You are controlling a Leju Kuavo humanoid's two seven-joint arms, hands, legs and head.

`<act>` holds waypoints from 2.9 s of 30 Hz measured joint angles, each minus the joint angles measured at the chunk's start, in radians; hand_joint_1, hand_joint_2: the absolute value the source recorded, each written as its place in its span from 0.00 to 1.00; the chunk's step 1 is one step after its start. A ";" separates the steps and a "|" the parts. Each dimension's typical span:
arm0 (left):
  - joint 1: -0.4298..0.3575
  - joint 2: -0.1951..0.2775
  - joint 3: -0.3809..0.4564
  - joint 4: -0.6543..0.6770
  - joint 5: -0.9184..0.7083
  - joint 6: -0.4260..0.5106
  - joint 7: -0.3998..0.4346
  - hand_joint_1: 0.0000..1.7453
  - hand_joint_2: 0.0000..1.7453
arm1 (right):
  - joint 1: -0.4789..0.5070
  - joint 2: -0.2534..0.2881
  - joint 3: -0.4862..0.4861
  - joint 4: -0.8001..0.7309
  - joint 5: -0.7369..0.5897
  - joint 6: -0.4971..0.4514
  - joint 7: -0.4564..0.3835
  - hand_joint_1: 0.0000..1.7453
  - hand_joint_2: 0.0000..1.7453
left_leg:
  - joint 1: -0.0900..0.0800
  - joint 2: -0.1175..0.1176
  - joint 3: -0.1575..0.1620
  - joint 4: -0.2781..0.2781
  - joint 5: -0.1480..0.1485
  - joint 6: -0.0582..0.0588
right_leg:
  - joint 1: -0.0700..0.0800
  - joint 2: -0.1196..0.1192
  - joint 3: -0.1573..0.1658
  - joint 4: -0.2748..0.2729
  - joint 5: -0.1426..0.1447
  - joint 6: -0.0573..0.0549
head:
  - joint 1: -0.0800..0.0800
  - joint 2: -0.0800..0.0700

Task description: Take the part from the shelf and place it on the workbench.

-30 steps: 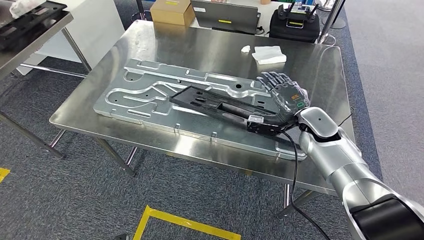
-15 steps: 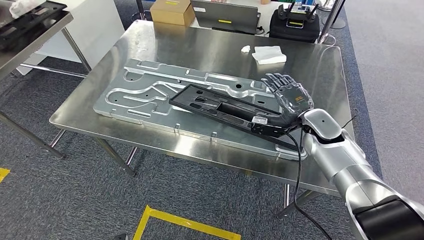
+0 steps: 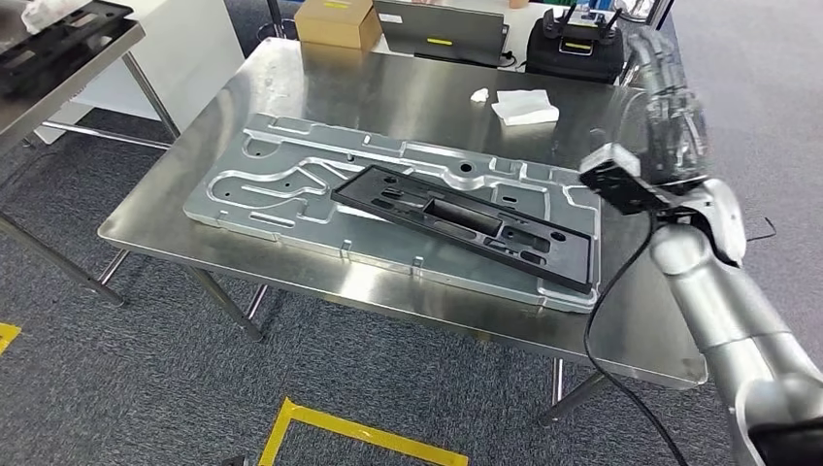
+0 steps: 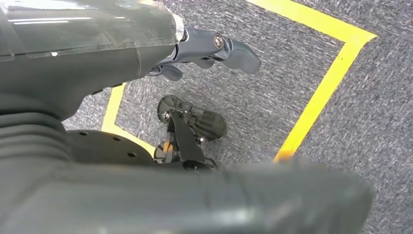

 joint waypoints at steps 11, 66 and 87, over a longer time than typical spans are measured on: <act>-0.028 -0.012 -0.006 0.000 -0.001 -0.008 -0.011 0.00 0.00 | 0.309 -0.027 -0.187 -0.472 -0.366 0.192 -0.172 0.00 0.00 | 0.000 0.003 0.002 0.000 -0.002 0.002 | 0.000 0.003 0.002 0.000 0.000 0.000 | 0.000 0.000; -0.065 -0.008 -0.073 0.000 -0.039 0.046 -0.036 0.00 0.00 | 0.917 0.015 -0.370 -0.829 -0.221 0.129 -0.187 0.00 0.00 | -0.008 0.018 0.084 0.002 -0.077 0.009 | -0.006 -0.013 -0.043 0.020 0.037 0.006 | 0.000 0.000; -0.055 -0.012 -0.079 0.000 -0.037 0.045 -0.016 0.00 0.00 | 0.974 0.033 -0.409 -0.810 -0.223 0.149 -0.182 0.00 0.00 | 0.000 0.023 -0.122 0.151 -0.063 -0.016 | -0.014 -0.016 0.074 -0.011 -0.057 -0.016 | 0.000 0.000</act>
